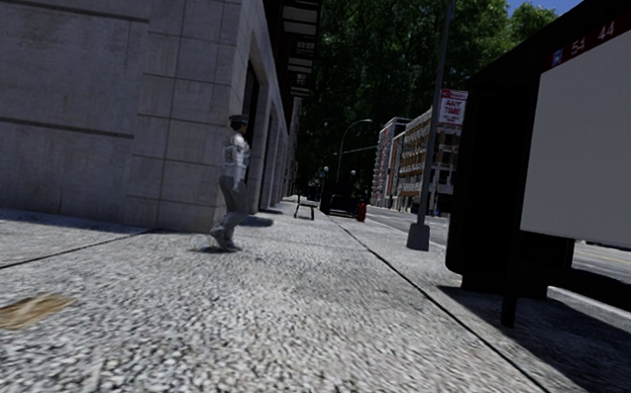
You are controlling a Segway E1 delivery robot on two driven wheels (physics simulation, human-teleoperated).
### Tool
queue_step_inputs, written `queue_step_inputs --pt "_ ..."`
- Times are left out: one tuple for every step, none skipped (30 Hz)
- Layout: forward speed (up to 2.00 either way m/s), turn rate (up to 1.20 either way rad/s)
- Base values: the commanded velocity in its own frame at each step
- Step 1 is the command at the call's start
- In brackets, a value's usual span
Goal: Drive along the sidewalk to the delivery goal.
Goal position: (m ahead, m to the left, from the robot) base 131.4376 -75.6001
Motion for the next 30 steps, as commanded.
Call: queue_step_inputs --pt "1.73 0.00" --pt "1.72 0.00" --pt "1.72 0.00" --pt "1.72 0.00" --pt "1.72 0.00" --pt "1.69 0.00" --pt "1.66 0.00" --pt "1.61 0.00" --pt "1.61 0.00" --pt "1.59 0.00" --pt "1.59 0.00" --pt "1.58 0.00" --pt "1.58 0.00" --pt "1.57 0.00" --pt "1.57 0.00" --pt "1.57 0.00" --pt "1.57 0.00" --pt "1.59 0.00" --pt "1.66 0.00" --pt "1.73 0.00" --pt "1.73 0.00" --pt "2.00 0.00" --pt "2.00 0.00" --pt "2.00 0.00" --pt "2.00 0.00" --pt "2.00 0.00" --pt "2.00 0.00" --pt "2.00 0.00" --pt "2.00 0.00" --pt "2.00 0.00"
